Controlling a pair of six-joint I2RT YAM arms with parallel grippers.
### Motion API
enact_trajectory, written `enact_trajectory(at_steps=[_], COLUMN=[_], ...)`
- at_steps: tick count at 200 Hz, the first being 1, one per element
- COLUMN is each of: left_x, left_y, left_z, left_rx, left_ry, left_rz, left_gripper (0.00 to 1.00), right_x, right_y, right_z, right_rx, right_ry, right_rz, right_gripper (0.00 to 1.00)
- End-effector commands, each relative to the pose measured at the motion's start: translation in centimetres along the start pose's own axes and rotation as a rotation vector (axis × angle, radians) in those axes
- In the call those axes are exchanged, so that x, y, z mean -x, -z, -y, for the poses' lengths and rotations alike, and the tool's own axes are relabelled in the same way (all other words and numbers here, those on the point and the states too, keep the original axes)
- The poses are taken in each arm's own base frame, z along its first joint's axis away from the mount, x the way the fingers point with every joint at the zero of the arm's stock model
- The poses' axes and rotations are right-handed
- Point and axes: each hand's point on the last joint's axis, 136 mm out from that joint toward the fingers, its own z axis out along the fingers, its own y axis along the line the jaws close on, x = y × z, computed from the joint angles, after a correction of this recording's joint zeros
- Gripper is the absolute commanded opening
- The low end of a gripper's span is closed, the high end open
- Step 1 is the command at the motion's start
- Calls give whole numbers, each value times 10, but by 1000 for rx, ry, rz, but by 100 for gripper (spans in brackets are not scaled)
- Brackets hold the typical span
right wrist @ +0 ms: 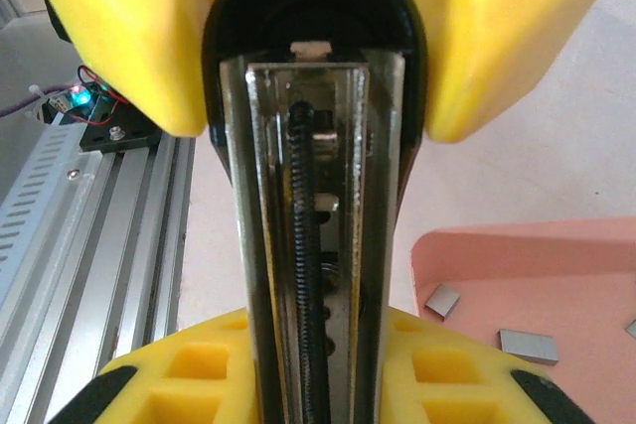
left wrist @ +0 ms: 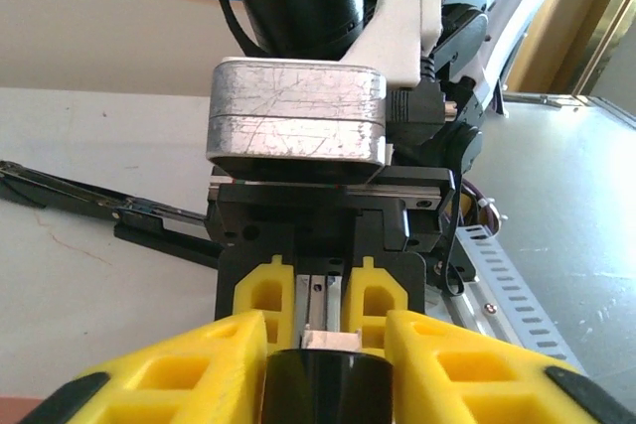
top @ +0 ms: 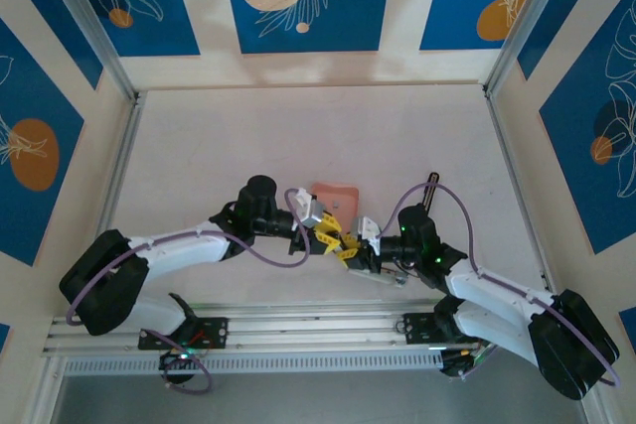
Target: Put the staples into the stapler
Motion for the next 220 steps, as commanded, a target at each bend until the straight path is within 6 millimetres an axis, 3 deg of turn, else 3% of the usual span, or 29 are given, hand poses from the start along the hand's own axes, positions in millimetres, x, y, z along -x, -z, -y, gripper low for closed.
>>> enact_trajectory(at_steps=[1, 85, 103, 119, 160, 220], left_x=[5, -2, -4, -6, -12, -22], left_y=[2, 12, 16, 19, 28, 42], left_z=[2, 0, -2, -3, 1, 4], left_rx=[-14, 66, 101, 129, 156, 203], left_ry=[-42, -69, -78, -90, -92, -102], left_rz=[10, -38, -61, -85, -147, -249], left_gripper=[30, 13, 11, 9, 8, 8], right_x=[31, 35, 38, 40, 43, 49], right_y=[-2, -5, -6, -7, -6, -2], right_z=[-2, 0, 1, 2, 6, 5], right_rx=[22, 18, 21, 16, -5, -5], right_ry=[83, 73, 71, 47, -28, -141], right_rz=[65, 72, 72, 72, 76, 88], right_gripper=[11, 18, 22, 32, 47, 51])
